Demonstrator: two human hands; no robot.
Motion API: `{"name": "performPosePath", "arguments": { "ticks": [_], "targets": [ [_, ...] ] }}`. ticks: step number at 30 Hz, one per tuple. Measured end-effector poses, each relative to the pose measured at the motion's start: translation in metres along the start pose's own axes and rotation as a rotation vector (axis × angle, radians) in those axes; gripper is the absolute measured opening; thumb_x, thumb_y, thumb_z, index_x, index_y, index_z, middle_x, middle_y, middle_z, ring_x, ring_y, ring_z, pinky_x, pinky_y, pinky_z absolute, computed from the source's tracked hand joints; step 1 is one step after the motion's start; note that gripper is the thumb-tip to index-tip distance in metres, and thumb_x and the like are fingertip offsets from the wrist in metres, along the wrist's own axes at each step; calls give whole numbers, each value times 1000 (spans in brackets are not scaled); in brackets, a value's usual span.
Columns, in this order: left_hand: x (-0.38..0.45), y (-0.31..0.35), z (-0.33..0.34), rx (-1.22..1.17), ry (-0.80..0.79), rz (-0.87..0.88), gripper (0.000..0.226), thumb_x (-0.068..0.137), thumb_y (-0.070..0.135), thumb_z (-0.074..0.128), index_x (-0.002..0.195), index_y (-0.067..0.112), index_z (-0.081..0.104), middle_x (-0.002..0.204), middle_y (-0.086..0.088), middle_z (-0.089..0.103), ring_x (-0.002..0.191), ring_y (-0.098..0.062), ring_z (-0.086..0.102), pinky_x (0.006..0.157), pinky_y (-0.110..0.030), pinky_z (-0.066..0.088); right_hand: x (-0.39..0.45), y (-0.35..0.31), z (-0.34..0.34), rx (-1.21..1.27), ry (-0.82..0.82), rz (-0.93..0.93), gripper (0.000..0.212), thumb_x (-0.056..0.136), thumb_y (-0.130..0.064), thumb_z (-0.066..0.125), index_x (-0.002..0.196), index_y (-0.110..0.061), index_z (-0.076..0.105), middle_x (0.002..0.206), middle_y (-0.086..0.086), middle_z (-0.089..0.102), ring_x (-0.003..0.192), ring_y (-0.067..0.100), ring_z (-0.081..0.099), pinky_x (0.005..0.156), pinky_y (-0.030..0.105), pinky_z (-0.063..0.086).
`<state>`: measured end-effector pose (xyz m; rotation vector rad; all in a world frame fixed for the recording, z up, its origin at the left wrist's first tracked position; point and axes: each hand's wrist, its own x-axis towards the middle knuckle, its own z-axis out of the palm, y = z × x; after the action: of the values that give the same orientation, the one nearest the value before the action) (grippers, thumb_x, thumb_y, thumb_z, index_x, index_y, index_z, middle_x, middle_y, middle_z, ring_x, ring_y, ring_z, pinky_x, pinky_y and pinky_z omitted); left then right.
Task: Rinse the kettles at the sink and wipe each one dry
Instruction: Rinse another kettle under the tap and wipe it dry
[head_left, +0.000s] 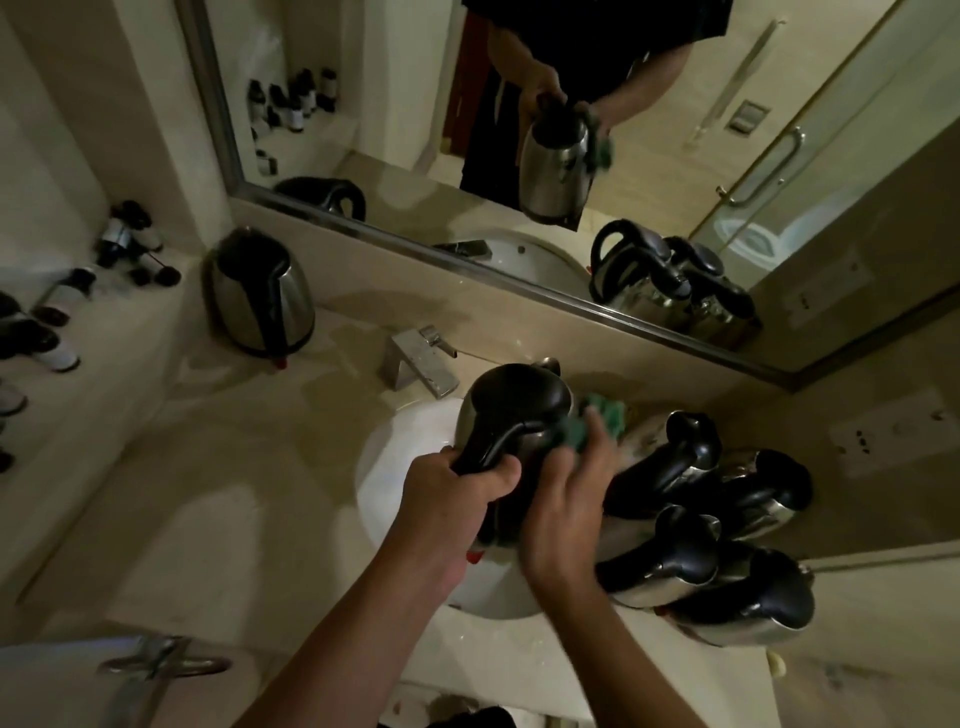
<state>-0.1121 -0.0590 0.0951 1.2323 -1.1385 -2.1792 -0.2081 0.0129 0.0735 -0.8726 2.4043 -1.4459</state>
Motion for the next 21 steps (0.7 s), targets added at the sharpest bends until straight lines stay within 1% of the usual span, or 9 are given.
{"name": "performPosePath", "arguments": {
  "ticks": [2,4,7,9,12,15,18,20,21],
  "targets": [
    [-1,4,-1,-16,-24,22,22,83,23,77,103,17,73,89,-5,77,89,-28,73,66,-40,57,-16,10,4,-143,-78,-223,65,101,-66,24,160,-40,13,168,-5,5,153,1,12,118,10,18],
    [-2,11,-1,-28,-36,61,23,84,20,77,105,15,71,88,-6,76,83,-24,72,58,-28,53,-5,15,5,-105,-47,-285,68,101,-67,24,161,-36,16,167,6,15,155,11,20,121,18,23],
    [-3,21,-2,-29,-42,101,25,86,20,76,109,15,71,90,-6,77,84,-24,73,58,-26,51,32,-1,5,225,80,-38,70,100,-57,28,158,-17,33,153,14,44,133,7,50,115,35,43],
    [-5,28,-3,-10,-42,113,25,86,23,75,110,15,72,91,-4,77,87,-23,73,66,-29,52,46,-15,12,272,122,80,72,98,-58,27,156,-16,36,148,15,51,128,17,54,111,49,46],
    [-5,35,-8,-63,-57,72,24,87,22,73,109,14,73,95,-5,78,88,-20,75,77,-37,56,27,-17,18,55,72,-231,64,103,-58,24,162,-35,14,159,0,32,140,20,46,110,41,46],
    [-5,41,-13,-118,-61,43,30,80,24,76,105,9,74,97,-19,75,84,-43,71,77,-51,51,7,29,17,-220,-139,-489,67,103,-64,23,162,-40,3,166,13,18,152,26,30,118,38,38],
    [-7,39,-15,-54,-49,79,23,88,20,72,109,12,72,94,-14,76,83,-31,73,71,-40,52,4,31,15,51,-105,-210,72,97,-76,25,160,-45,8,163,-9,25,149,-2,29,117,21,37],
    [-9,38,-16,-29,-64,80,24,90,19,70,113,14,70,93,-8,77,81,-20,75,62,-28,57,6,12,18,129,-27,-104,78,95,-80,23,161,-40,16,165,-6,28,150,4,31,119,31,38],
    [-11,39,-16,-30,-72,78,25,90,18,71,114,13,70,91,-7,77,79,-20,75,57,-25,55,7,0,19,94,3,-147,78,96,-78,21,162,-37,17,166,-7,24,151,4,29,118,28,37]
  ]
}}
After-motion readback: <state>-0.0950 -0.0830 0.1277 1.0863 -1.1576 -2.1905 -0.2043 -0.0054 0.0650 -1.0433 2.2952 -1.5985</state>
